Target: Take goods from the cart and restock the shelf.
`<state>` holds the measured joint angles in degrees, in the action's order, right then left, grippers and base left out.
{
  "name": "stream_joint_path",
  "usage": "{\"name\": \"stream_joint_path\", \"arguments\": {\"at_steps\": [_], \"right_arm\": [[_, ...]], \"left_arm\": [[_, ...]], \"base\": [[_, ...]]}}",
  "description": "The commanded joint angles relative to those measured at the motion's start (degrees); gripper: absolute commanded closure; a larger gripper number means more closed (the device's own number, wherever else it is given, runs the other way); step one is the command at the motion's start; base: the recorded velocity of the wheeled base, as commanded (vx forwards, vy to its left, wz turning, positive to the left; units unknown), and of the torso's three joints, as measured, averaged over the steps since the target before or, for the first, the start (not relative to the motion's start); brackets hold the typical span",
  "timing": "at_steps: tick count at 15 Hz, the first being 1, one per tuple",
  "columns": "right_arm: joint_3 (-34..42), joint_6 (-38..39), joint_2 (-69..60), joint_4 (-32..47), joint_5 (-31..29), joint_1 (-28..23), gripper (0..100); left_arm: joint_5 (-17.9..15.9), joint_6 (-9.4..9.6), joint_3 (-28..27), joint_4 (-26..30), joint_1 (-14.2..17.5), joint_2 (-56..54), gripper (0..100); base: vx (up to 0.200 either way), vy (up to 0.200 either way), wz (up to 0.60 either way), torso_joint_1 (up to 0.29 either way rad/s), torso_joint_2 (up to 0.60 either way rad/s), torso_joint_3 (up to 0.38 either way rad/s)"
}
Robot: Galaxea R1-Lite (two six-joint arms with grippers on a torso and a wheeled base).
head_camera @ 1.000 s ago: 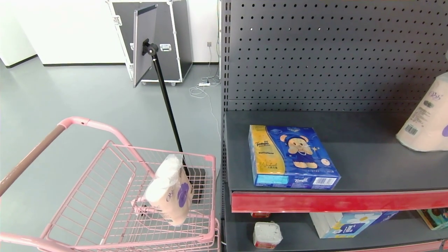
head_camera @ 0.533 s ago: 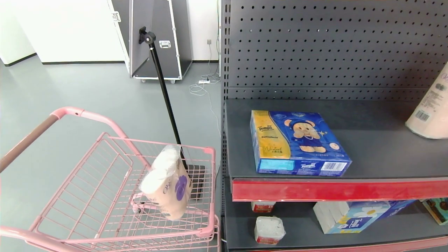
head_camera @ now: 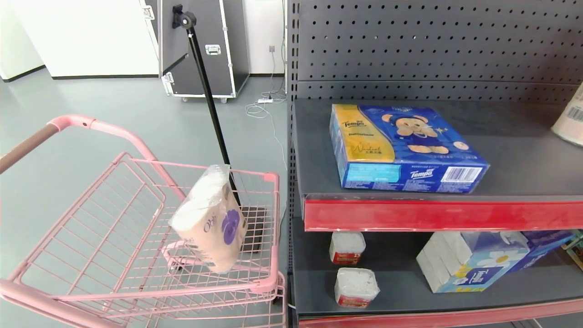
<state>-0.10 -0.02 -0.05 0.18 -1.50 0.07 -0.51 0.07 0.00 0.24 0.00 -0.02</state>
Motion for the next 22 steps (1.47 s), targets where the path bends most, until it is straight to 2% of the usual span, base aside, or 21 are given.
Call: {"name": "stream_joint_path", "arguments": {"at_steps": [1, 3, 5, 6, 7, 8, 9, 10, 11, 12, 13, 15, 16, 18, 21, 22], "right_arm": [[0.0, -0.1, 0.0, 0.0, 0.0, -0.1, 0], [0.0, -0.1, 0.0, 0.0, 0.0, 0.0, 0], [0.0, -0.1, 0.0, 0.0, 0.0, 0.0, 0], [0.0, -0.1, 0.0, 0.0, 0.0, 0.0, 0], [0.0, -0.1, 0.0, 0.0, 0.0, 0.0, 0], [0.0, -0.1, 0.0, 0.0, 0.0, -0.1, 0], [0.0, -0.1, 0.0, 0.0, 0.0, 0.0, 0], [0.0, -0.1, 0.0, 0.0, 0.0, 0.0, 0], [0.0, -0.2, 0.0, 0.0, 0.0, 0.0, 0], [0.0, -0.1, 0.0, 0.0, 0.0, 0.0, 0], [0.0, -0.1, 0.0, 0.0, 0.0, 0.0, 0], [0.0, -0.1, 0.0, 0.0, 0.0, 0.0, 0], [0.0, -0.1, 0.0, 0.0, 0.0, 0.0, 0], [0.0, -0.1, 0.0, 0.0, 0.0, 0.0, 0], [0.0, -0.1, 0.0, 0.0, 0.0, -0.1, 0], [0.0, -0.1, 0.0, 0.0, 0.1, 0.0, 0]], "left_arm": [[0.0, 0.01, 0.0, 0.0, 0.0, 0.0, 0], [0.0, 0.01, -0.1, 0.0, 0.0, 0.2, 0], [-3.2, 0.28, -0.1, 0.0, 0.0, 0.0, 0], [-3.2, 0.28, -0.1, -0.1, 0.0, 0.0, 0], [-3.9, -0.6, -1.4, -0.8, -0.1, 0.3, 0], [-5.1, -6.14, -11.3, -1.8, -1.3, 8.3, 0], [-5.4, -13.08, -21.3, -2.0, -1.6, 19.1, 0], [-5.6, -15.89, -26.8, -1.8, -1.9, 25.3, 0], [-5.6, -14.58, -28.3, -2.3, -2.4, 33.2, 0], [-5.7, -11.94, -27.9, -2.2, -2.5, 36.9, 0], [-6.3, -10.09, -25.7, -4.1, -4.2, 44.7, 0], [-6.3, -10.62, -23.6, -15.1, -8.3, 55.3, 0], [-6.3, -10.8, -22.4, -23.0, -9.7, 64.0, 0], [-6.3, -10.8, -20.1, -29.9, -10.2, 71.8, 0], [-6.3, -10.88, -18.1, -35.3, -11.5, 76.9, 0], [-6.2, -10.8, -17.6, -39.9, -12.4, 80.7, 0]], "base": [[0.0, 0.0, 0.0, -0.134, 0.51, 0.373], [0.0, 0.0, 0.0, -0.112, 0.49, 0.366], [0.0, 0.0, 0.0, -0.056, 0.25, 0.198], [0.0, 0.0, 0.0, -0.017, 0.11, 0.085], [0.0, 0.0, 0.0, -0.012, 0.07, 0.051], [0.0, 0.0, 0.0, 0.0, 0.0, 0.0], [0.0, 0.0, 0.0, 0.0, 0.0, 0.0], [0.0, 0.0, 0.0, 0.0, 0.0, 0.0], [0.0, 0.0, 0.0, 0.0, 0.0, 0.0], [0.0, 0.0, 0.0, 0.0, 0.0, 0.0], [0.0, 0.0, 0.0, 0.0, 0.0, 0.0], [0.0, 0.0, 0.0, 0.0, 0.0, 0.0], [0.0, 0.0, 0.0, 0.0, 0.0, 0.0], [0.0, 0.0, 0.0, 0.0, 0.0, 0.0], [0.0, 0.0, 0.0, 0.0, 0.0, 0.0], [0.0, 0.0, 0.0, 0.0, 0.0, 0.0]]}}
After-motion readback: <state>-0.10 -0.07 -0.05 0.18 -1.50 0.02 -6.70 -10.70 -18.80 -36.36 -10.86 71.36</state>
